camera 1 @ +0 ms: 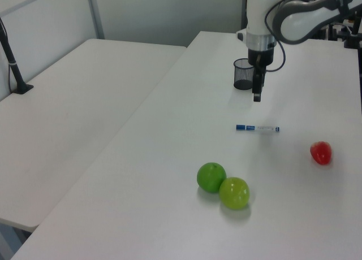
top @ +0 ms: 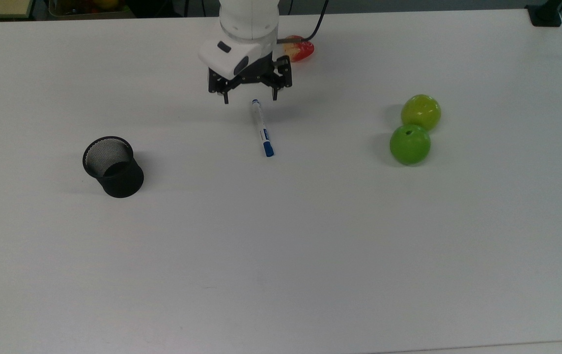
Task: Place marker
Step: 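Move the open gripper over the white marker and lower it, then close the gripper on the marker near its blue cap and lift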
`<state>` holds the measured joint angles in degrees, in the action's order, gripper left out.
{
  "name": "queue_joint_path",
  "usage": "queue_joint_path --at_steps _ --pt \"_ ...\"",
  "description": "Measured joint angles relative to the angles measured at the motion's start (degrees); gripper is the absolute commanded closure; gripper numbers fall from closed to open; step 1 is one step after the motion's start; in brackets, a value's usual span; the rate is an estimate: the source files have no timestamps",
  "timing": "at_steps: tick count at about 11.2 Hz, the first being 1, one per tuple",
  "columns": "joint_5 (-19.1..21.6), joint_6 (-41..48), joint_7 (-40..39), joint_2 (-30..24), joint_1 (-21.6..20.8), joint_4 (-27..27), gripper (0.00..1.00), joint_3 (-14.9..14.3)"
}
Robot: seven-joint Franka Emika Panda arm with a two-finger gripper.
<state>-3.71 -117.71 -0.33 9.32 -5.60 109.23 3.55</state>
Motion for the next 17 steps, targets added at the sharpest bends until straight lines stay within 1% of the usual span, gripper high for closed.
queue_joint_path --at_steps 2,6,7,8,9,12,15,17 --pt "0.0 -4.08 0.0 2.51 0.0 1.06 0.0 0.0" --pt "-0.07 -9.7 0.0 8.06 -1.02 1.04 0.0 0.09" --pt "-0.08 -10.41 0.0 9.1 -1.39 0.96 0.04 0.09" --pt "-0.22 -11.02 0.0 9.94 -1.54 0.89 0.09 0.09" --pt "-0.4 -11.48 0.0 10.56 -1.59 0.86 0.2 0.09" --pt "-0.74 -11.72 0.0 11.24 -1.6 0.7 0.57 0.09" --pt "-0.82 -11.72 0.0 11.24 -1.6 0.63 0.8 0.09" --pt "-0.83 -11.72 0.0 11.26 -1.6 0.63 0.87 0.09"
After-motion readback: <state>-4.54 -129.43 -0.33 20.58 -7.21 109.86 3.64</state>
